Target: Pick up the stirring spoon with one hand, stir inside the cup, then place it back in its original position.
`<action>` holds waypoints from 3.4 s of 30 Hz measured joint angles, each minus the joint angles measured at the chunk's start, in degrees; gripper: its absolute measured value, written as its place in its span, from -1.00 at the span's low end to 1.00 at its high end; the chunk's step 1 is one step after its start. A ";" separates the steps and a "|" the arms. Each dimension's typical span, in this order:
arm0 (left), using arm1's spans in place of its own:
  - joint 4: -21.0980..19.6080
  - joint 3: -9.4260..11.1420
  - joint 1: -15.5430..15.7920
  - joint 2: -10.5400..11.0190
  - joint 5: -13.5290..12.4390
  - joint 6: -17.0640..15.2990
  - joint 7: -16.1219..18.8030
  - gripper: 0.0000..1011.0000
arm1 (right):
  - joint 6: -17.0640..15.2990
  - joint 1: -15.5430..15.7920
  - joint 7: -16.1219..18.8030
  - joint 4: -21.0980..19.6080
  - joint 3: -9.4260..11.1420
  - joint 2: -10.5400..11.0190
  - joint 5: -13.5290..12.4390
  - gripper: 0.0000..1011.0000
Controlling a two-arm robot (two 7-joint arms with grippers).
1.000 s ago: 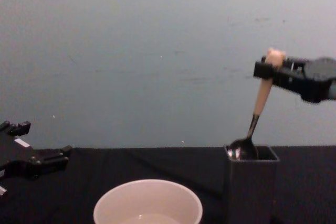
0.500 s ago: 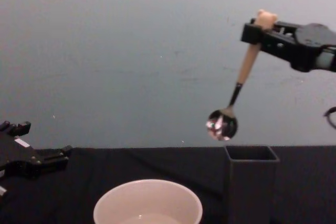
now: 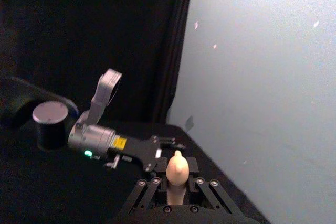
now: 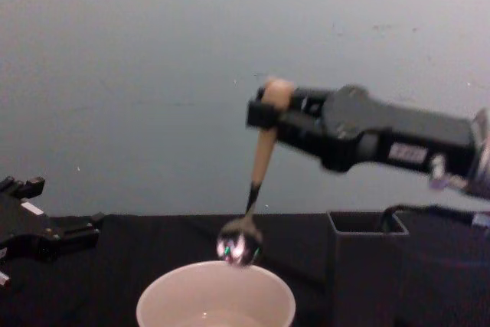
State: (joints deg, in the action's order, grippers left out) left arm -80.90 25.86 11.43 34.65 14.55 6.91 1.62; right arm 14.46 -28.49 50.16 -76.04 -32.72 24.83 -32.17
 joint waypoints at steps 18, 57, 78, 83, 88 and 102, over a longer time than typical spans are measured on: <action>0.00 0.00 0.00 0.00 0.00 0.00 0.00 0.98 | 4.84 -3.11 -0.92 11.16 -4.84 -5.41 7.66 -0.59; 0.00 0.00 0.00 0.00 0.00 0.00 0.00 0.98 | 2.44 2.42 -0.36 4.37 -3.52 -2.15 6.26 -0.59; 0.00 0.00 0.00 0.00 0.00 0.00 0.00 0.98 | 3.52 -3.11 -2.73 14.09 -4.29 -8.33 7.67 -0.59; 0.00 0.00 0.00 0.00 0.00 0.00 0.00 0.98 | 3.52 -3.19 -3.22 14.50 -3.72 -8.17 8.08 -0.59; 0.00 0.00 0.00 0.00 0.00 0.00 0.00 0.98 | 3.51 -2.72 -3.38 13.87 -3.22 -7.59 8.36 -0.59; 0.00 0.00 0.00 0.00 0.00 0.00 0.00 0.98 | 2.19 1.49 -2.76 7.11 -2.81 -3.59 8.05 -0.59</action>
State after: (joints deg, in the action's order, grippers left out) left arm -80.90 25.86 11.43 34.65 14.55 6.91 1.62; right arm 16.65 -27.00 47.41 -68.93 -35.53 21.24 -24.12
